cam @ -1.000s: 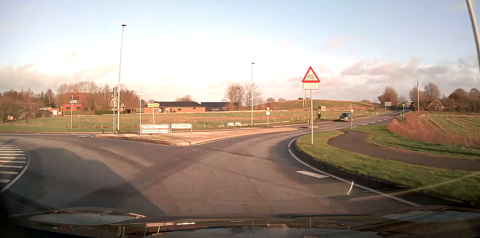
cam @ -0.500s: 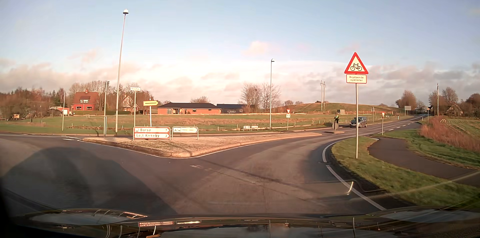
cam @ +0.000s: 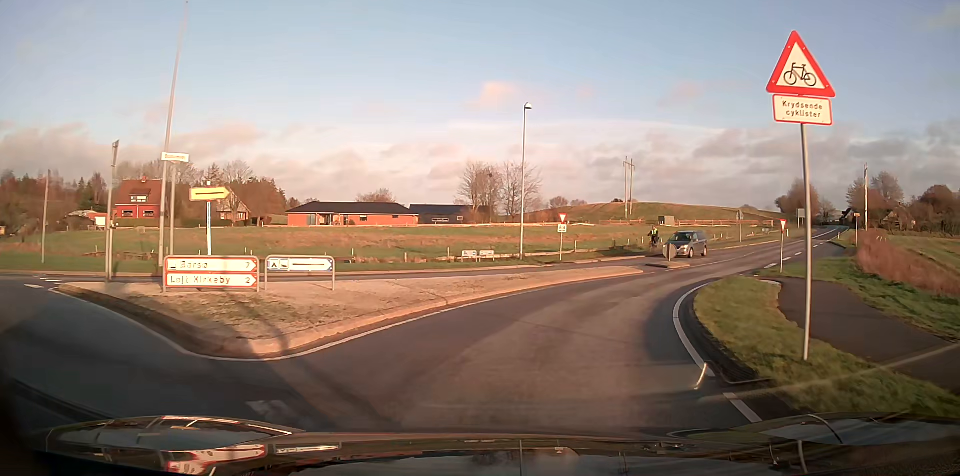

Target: Follow the waypoints while adhering to traffic rules and regulations

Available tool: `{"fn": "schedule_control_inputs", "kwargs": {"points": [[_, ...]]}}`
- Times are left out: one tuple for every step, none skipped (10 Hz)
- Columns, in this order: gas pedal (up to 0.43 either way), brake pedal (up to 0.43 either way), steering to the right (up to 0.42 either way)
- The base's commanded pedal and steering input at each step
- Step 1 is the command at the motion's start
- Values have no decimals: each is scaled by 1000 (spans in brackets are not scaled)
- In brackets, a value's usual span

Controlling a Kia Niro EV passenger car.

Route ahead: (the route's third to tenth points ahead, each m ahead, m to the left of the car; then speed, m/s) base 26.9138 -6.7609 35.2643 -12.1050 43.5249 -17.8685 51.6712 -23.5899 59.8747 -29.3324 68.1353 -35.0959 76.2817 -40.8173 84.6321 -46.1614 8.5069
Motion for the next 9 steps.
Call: {"fn": "schedule_control_inputs", "kwargs": {"points": [[209, 0, 86], [209, 0, 93], [209, 0, 102], [209, 0, 110], [209, 0, 118], [209, 0, 123], [209, 0, 125], [209, 0, 127], [209, 0, 128]]}}
